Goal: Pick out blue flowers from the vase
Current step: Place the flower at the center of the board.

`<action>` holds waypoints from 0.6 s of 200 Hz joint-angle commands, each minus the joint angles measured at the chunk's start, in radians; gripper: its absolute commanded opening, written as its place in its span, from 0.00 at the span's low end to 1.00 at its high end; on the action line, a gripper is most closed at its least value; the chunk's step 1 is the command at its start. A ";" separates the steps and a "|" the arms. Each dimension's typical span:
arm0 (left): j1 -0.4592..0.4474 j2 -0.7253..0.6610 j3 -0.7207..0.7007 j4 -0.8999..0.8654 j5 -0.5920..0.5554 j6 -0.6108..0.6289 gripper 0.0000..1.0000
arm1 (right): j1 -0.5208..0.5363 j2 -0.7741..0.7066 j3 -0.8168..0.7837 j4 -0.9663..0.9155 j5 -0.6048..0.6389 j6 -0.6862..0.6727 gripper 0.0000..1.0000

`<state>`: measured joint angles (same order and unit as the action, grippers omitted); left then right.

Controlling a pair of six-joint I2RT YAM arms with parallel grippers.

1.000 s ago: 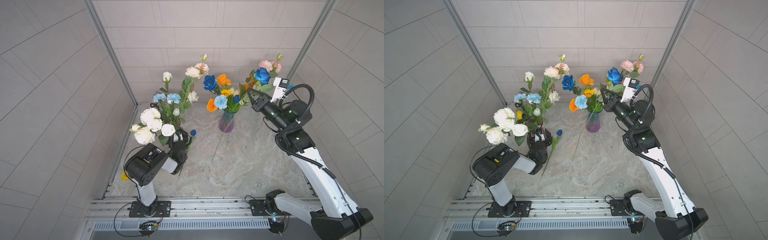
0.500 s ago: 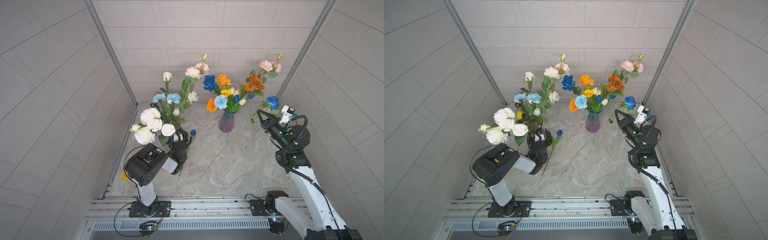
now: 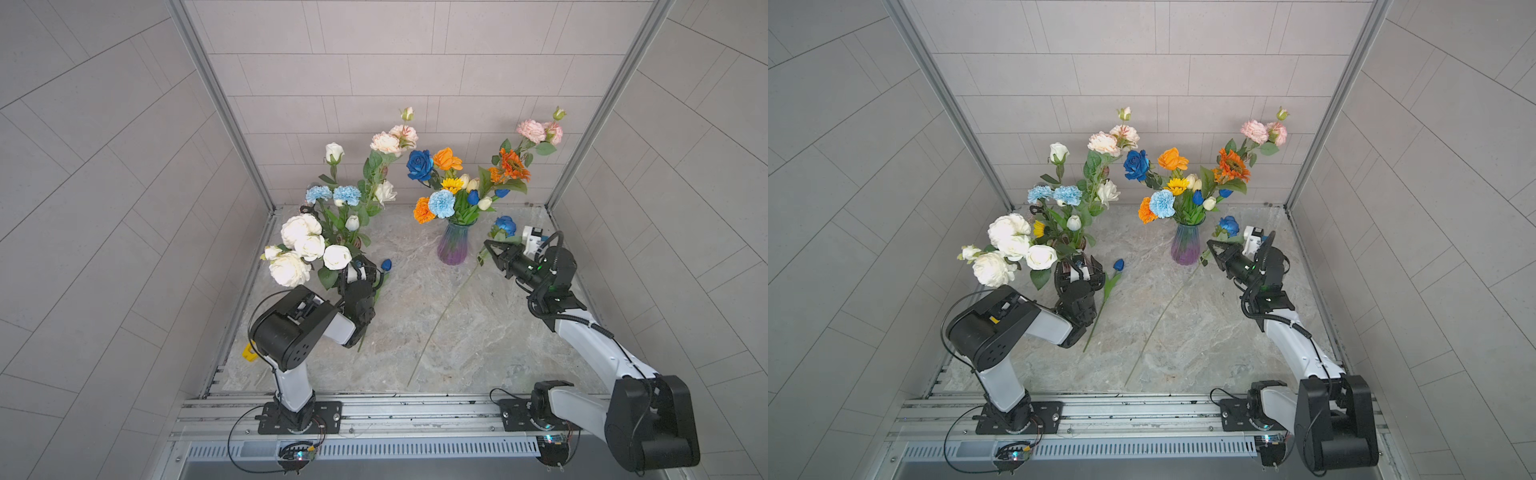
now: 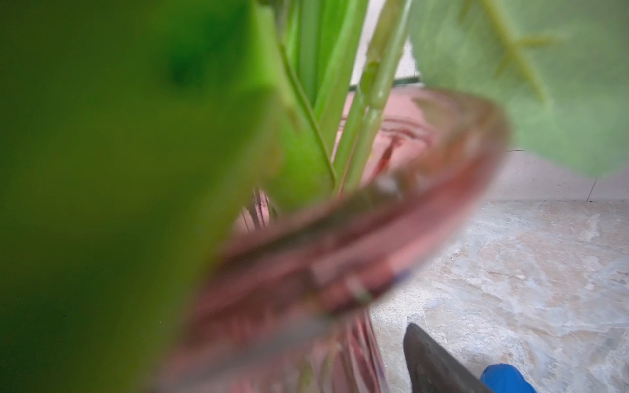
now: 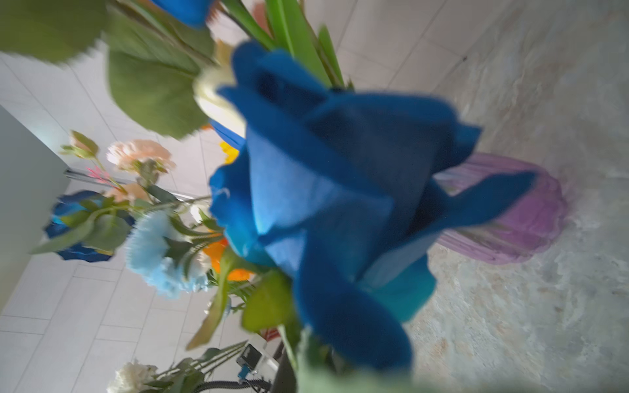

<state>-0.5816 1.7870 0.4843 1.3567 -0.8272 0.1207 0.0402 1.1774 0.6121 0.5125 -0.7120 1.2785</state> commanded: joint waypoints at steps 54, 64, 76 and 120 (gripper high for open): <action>0.012 -0.006 -0.016 0.004 0.005 -0.020 0.92 | 0.202 0.352 0.052 0.245 -0.024 -0.070 0.00; 0.012 -0.005 -0.016 0.004 0.010 -0.018 0.92 | 0.218 0.394 0.074 0.270 -0.027 -0.070 0.00; 0.012 -0.003 -0.014 0.005 0.013 -0.016 0.92 | 0.242 0.447 0.103 0.291 -0.021 -0.071 0.00; 0.011 -0.002 -0.012 0.004 0.022 -0.010 0.92 | 0.276 0.645 0.231 0.424 -0.006 0.016 0.00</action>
<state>-0.5762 1.7870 0.4805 1.3563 -0.8093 0.1127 0.3065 1.7416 0.7792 0.8009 -0.7277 1.2266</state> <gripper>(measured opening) 0.924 0.071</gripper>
